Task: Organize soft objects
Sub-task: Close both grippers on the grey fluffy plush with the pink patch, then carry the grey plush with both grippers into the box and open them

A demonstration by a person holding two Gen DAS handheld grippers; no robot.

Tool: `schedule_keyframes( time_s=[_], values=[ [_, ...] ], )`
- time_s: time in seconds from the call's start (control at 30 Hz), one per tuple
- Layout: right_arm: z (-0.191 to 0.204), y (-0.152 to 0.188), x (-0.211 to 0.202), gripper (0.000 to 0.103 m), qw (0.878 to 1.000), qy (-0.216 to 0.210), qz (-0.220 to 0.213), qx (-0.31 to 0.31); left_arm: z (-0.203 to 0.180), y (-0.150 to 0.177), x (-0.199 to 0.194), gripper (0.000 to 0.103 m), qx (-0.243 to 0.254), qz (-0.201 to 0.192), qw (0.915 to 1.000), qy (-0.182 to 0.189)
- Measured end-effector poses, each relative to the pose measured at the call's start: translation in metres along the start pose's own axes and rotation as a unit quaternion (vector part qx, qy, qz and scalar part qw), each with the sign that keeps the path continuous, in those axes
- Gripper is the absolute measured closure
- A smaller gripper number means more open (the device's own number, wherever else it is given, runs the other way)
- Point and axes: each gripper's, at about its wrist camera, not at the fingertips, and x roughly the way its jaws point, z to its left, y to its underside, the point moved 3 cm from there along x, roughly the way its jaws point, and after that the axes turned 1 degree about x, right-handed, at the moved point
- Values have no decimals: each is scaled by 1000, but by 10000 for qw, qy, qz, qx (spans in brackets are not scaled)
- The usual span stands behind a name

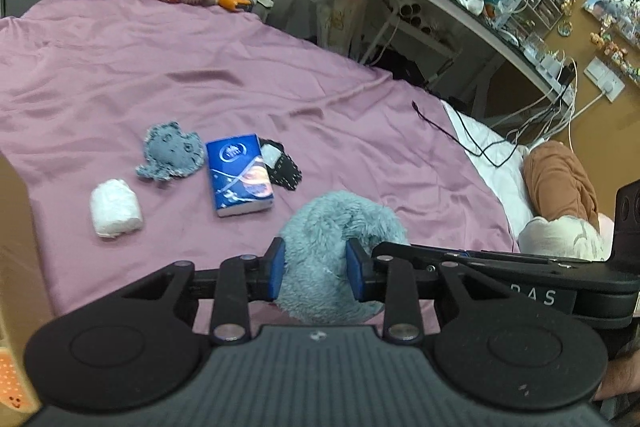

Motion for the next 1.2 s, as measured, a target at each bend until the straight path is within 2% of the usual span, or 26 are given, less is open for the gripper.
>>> schedule_keyframes(
  time_s=[0.5, 1.2],
  values=[
    [68, 2, 6, 80, 9979, -171, -142, -606, 41, 4, -53, 72, -295, -463, 9980, -304],
    [184, 6, 39, 80, 9879, -713, -116, -1374, 125, 15, -142, 72, -827, -1124, 9872, -770]
  ],
)
